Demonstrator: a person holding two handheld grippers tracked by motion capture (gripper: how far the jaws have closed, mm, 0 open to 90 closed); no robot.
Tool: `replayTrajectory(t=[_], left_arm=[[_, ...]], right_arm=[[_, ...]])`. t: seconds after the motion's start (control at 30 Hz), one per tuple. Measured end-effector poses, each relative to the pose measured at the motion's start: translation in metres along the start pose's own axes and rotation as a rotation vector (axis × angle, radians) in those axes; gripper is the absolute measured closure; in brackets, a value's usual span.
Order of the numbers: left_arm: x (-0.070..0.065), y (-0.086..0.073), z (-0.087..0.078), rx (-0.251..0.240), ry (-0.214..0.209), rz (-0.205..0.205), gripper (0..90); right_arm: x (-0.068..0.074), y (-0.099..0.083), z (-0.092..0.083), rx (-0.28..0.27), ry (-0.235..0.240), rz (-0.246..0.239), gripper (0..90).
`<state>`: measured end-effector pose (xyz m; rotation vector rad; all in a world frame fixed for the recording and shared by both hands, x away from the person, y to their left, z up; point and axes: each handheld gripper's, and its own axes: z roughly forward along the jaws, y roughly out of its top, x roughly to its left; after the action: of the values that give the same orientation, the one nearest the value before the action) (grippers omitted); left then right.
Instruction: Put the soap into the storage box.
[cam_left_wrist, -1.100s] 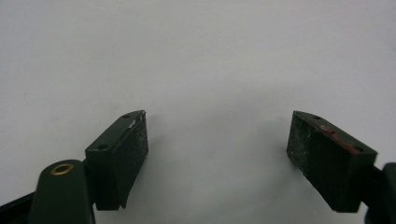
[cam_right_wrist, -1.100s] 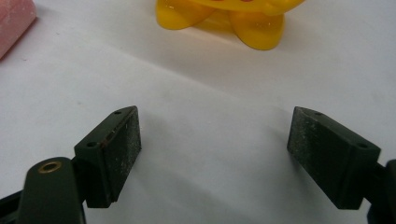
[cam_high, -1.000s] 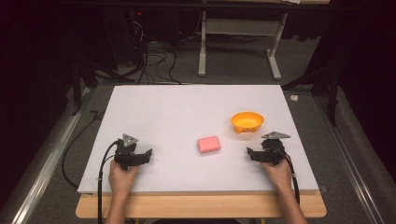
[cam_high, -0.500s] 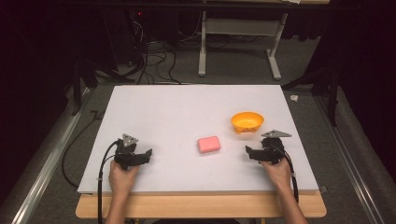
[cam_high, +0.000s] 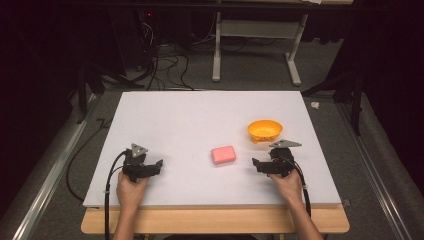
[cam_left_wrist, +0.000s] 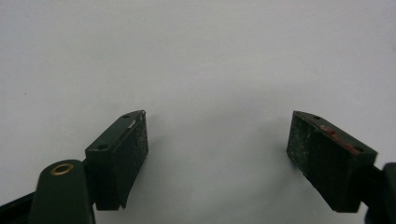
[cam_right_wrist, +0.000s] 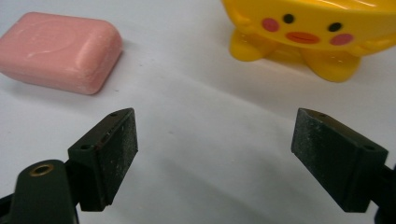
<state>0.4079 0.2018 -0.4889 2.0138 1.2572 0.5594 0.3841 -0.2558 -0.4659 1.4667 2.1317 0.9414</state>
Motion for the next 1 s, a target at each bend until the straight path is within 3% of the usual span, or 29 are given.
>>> replayTrajectory(t=[1.0], left_arm=[[0.000, 0.000, 0.000, -0.001, -0.002, -0.002, 21.1]], right_arm=[[0.056, 0.026, 0.021, 0.009, 0.133, -0.070, 14.7]])
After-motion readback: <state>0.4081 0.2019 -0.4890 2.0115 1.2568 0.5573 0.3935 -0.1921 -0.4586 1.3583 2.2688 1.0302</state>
